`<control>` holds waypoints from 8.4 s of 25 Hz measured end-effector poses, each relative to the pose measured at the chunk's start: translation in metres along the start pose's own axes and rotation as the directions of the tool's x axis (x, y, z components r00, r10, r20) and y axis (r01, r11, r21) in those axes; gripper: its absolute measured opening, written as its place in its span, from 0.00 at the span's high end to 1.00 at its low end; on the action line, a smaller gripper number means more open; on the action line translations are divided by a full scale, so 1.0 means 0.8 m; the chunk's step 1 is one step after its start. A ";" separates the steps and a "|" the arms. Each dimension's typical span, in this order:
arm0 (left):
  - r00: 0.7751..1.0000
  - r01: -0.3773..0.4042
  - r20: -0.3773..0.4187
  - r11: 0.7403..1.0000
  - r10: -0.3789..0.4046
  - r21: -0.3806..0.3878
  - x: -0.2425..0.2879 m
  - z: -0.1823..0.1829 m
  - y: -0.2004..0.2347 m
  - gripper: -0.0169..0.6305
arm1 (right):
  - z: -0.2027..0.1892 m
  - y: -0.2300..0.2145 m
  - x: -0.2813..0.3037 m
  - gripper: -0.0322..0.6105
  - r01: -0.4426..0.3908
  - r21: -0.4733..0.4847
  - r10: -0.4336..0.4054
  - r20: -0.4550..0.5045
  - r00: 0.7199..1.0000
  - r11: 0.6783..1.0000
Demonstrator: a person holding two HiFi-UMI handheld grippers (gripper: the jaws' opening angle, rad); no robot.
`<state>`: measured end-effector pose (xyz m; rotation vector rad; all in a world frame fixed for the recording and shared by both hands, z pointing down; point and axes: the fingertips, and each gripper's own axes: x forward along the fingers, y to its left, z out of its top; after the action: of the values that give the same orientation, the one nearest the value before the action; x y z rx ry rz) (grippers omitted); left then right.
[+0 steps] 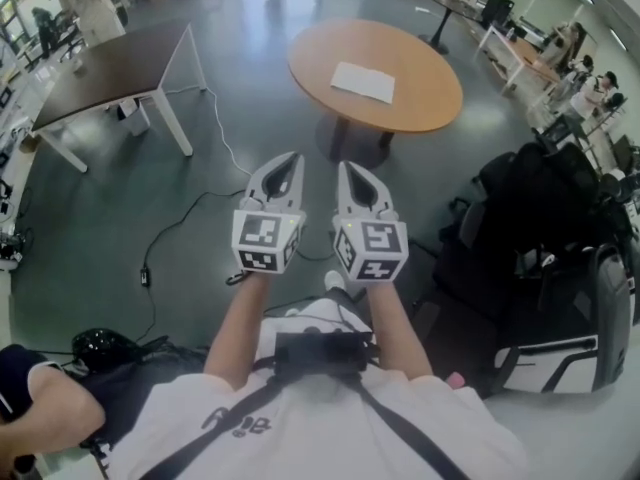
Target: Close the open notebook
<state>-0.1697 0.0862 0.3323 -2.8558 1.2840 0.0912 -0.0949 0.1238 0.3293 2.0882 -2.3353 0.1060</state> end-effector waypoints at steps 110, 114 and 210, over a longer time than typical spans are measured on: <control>0.995 -0.093 -0.029 0.995 0.092 -0.026 0.278 -0.045 -0.040 0.95 | -0.011 -0.245 0.159 0.92 -0.022 0.140 0.020 0.017 1.000 0.990; 0.997 -0.061 -0.050 0.998 0.060 -0.018 0.295 -0.052 -0.051 0.95 | -0.018 -0.262 0.159 0.92 0.006 0.157 -0.007 0.006 1.000 0.988; 0.570 -0.366 -0.815 0.921 0.105 -0.137 0.721 -0.574 0.209 0.81 | -0.251 -0.479 0.626 0.91 -0.129 0.021 0.116 -0.593 0.797 0.991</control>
<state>0.1100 -0.4710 0.7605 -3.0111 1.9086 -1.2695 0.2213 -0.4039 0.5721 1.5672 -2.0476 0.6364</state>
